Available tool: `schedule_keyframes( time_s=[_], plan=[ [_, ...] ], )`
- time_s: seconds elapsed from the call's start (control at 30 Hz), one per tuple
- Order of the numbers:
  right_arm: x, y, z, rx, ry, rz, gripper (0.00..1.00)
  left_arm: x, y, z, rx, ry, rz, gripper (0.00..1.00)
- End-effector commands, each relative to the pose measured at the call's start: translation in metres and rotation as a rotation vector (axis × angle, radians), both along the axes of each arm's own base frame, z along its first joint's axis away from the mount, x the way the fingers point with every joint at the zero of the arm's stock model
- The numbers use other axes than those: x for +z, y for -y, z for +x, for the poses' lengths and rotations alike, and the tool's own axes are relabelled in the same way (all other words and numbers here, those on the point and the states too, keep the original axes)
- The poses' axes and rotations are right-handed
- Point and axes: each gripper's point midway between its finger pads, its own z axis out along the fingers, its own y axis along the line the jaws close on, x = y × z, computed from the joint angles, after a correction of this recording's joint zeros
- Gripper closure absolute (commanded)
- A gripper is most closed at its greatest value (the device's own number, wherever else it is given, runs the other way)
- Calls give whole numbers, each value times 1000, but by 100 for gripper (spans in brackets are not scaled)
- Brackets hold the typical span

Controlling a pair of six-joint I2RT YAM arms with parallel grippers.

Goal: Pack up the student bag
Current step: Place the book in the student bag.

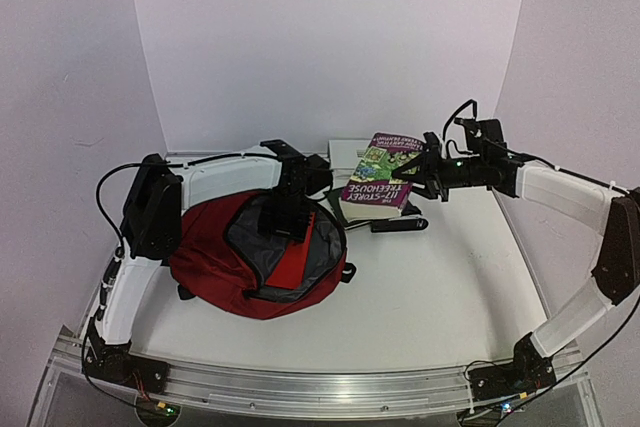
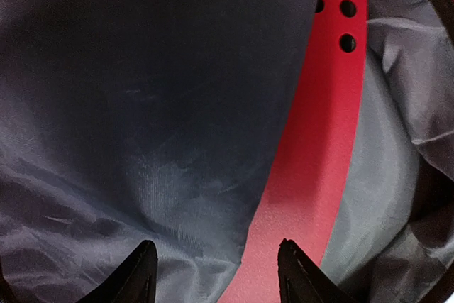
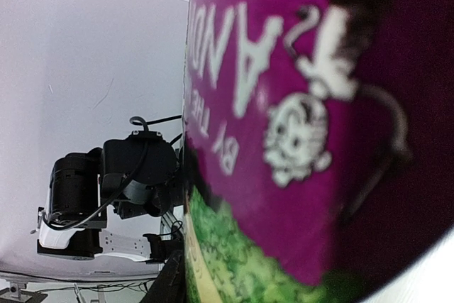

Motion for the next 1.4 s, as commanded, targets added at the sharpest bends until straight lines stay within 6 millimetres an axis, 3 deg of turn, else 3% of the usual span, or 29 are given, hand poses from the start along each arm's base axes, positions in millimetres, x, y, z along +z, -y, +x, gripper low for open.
schedule_keyframes(
  time_s=[0.0,0.2,0.27,0.4,0.47,0.7,0.9,1.03,1.27,1.37],
  plan=[
    [36,-2,-5,32,143,32,100,-20,-10,5,-18,-6,78,45],
    [28,-2,-7,39,131,25,100,-37,-18,2,-19,-38,130,57],
    [25,-3,-7,45,126,23,100,-37,-20,1,-16,-39,137,66],
    [20,-4,-6,56,122,19,100,-19,-16,4,-6,-17,113,93],
    [16,-5,-6,64,116,17,100,-2,-13,6,2,-1,81,99],
    [-3,-17,-9,113,74,20,100,86,-3,12,10,99,-126,100],
    [-5,-54,-14,171,70,106,100,140,5,14,20,161,-343,100],
    [-10,-85,-17,189,71,157,100,163,11,15,18,198,-437,100],
    [-57,-128,-8,198,-10,199,100,191,18,4,-17,226,-586,100],
    [-67,-152,-11,226,-32,234,100,198,18,1,-11,244,-627,100]
  ],
)
